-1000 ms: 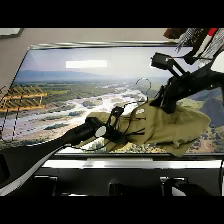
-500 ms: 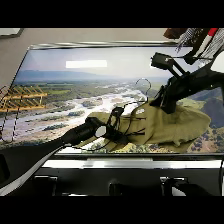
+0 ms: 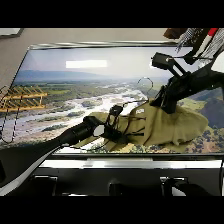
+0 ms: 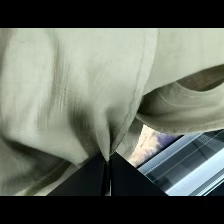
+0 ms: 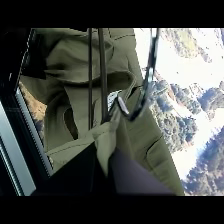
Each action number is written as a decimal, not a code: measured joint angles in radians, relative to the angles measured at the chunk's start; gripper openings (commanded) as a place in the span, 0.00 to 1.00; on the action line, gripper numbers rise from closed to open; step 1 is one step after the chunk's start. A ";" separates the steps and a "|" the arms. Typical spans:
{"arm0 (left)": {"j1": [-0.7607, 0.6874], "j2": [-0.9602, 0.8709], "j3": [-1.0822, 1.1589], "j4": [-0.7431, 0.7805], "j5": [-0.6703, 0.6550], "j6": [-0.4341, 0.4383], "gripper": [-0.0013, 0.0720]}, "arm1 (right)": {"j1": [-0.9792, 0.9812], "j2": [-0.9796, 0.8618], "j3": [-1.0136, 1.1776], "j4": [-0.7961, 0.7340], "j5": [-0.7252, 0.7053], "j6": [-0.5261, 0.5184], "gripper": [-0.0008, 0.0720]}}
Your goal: Fold the clothes and pants, and hang the long-sleeved shirts on hangers.
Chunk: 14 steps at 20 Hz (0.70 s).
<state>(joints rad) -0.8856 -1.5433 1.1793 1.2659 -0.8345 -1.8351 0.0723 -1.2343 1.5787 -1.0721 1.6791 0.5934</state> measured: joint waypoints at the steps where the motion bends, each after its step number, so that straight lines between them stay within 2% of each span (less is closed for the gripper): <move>1: 0.003 0.003 0.000 0.001 0.000 0.002 0.16 | 0.000 0.000 0.000 0.000 0.000 0.000 0.05; 2: 0.008 0.006 0.000 0.004 0.002 0.003 0.20 | 0.000 0.000 0.000 0.002 -0.001 0.000 0.05; 6: 0.020 0.014 0.000 0.007 0.005 0.005 0.20 | 0.000 0.000 0.000 0.003 -0.004 0.004 0.05; 7: 0.021 0.015 0.000 0.008 0.006 0.005 0.18 | 0.000 0.000 0.000 0.003 -0.004 0.004 0.05; 8: 0.022 0.016 0.000 0.008 0.006 0.005 0.05 | 0.000 0.000 0.000 0.003 -0.004 0.004 0.05; 14: 0.032 0.029 0.000 0.008 0.007 0.005 0.04 | 0.000 0.000 0.000 0.003 0.000 0.019 0.05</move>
<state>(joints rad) -0.8539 -1.5139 1.1797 1.2739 -0.8276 -1.8305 0.0727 -1.2339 1.5787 -1.0687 1.6794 0.6128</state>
